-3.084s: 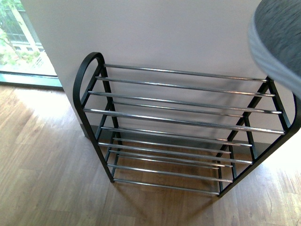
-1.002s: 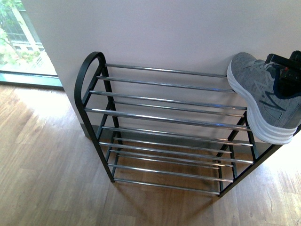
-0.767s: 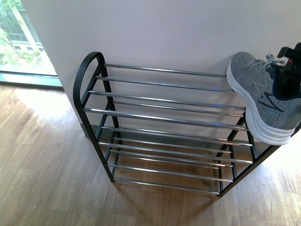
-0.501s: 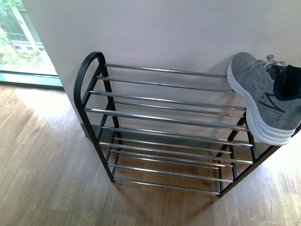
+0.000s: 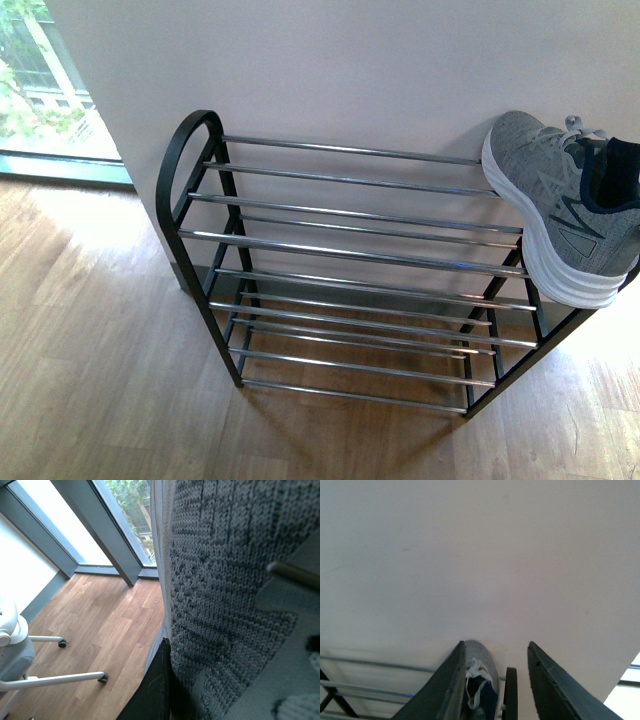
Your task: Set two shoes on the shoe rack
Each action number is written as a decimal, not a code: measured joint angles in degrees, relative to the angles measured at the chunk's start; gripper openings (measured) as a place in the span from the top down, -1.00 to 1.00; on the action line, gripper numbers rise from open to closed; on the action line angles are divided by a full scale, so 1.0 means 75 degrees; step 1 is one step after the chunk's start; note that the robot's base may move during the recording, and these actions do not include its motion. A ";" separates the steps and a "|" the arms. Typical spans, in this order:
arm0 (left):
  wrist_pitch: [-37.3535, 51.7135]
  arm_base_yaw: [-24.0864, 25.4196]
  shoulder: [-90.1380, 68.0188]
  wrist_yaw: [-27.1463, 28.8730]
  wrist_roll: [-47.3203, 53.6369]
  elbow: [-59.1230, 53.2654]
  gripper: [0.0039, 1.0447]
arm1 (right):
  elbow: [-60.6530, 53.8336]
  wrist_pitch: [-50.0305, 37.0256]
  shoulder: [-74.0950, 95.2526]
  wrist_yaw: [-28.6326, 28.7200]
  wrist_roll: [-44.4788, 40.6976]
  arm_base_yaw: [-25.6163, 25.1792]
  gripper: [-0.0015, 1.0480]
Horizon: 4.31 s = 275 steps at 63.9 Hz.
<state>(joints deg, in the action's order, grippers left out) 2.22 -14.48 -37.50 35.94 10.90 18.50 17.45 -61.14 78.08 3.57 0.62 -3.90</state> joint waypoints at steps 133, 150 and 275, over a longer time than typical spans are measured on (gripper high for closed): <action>0.0000 0.0000 0.0000 -0.0017 -0.0003 0.0000 0.90 | -0.2183 0.6368 -0.8644 -0.0472 -0.0058 0.0493 0.97; 0.0000 0.0000 0.0000 -0.0017 0.0000 0.0000 0.90 | -0.2183 0.6936 -0.9197 -0.0472 -0.0058 0.0493 0.97; 0.0000 0.0012 0.0000 0.0050 -0.0003 0.0000 0.90 | -0.2183 0.8128 -1.0369 -0.0455 -0.0061 0.0507 -0.82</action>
<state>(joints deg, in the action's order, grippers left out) 2.22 -14.39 -37.50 36.32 10.87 18.50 1.08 -0.19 0.32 0.16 0.16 -0.10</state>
